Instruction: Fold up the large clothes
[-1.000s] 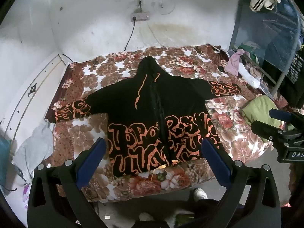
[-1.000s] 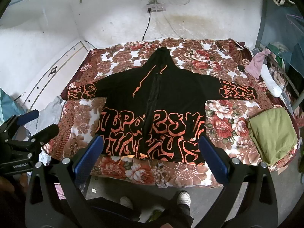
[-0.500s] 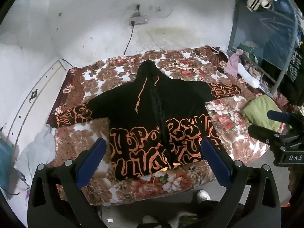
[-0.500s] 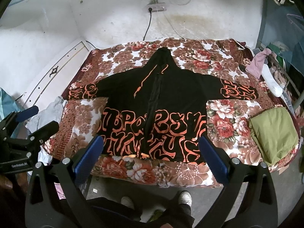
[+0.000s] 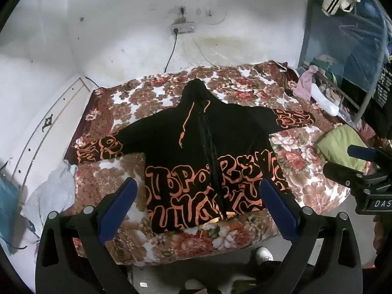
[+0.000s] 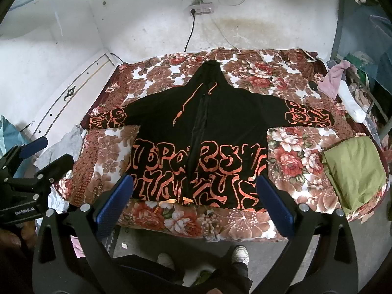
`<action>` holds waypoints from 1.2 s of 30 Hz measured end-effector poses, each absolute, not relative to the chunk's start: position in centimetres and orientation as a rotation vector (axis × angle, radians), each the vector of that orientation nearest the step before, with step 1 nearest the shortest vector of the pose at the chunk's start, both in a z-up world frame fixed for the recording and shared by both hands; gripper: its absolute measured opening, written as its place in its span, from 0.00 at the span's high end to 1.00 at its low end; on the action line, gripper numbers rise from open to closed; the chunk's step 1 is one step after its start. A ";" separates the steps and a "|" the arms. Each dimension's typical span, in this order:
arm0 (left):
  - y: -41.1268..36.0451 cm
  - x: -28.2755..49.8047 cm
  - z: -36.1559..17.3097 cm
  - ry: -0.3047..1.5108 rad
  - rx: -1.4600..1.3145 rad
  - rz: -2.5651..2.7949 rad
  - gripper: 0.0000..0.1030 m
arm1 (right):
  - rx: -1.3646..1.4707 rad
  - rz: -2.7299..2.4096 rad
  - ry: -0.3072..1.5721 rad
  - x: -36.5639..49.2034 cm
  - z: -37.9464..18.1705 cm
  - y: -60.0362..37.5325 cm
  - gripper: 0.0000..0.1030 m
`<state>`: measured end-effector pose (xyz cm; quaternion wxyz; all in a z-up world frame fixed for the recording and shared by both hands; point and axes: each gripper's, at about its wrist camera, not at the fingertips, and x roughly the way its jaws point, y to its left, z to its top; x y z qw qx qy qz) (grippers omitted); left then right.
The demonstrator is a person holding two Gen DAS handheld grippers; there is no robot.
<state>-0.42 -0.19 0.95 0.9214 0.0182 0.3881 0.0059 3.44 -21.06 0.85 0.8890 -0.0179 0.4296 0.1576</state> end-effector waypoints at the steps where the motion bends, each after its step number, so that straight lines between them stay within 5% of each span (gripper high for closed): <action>1: -0.1 -0.4 0.9 0.797 0.038 0.012 0.05 | -0.035 0.328 0.893 3.5 0.8 -21.1 0.04; 12: -0.5 0.5 0.8 0.817 0.040 0.015 0.05 | -0.028 0.335 0.901 3.4 1.5 -20.6 0.04; 36: 0.0 8.5 2.1 0.878 -0.275 0.350 0.05 | -0.151 0.559 0.955 19.2 0.1 -25.1 0.04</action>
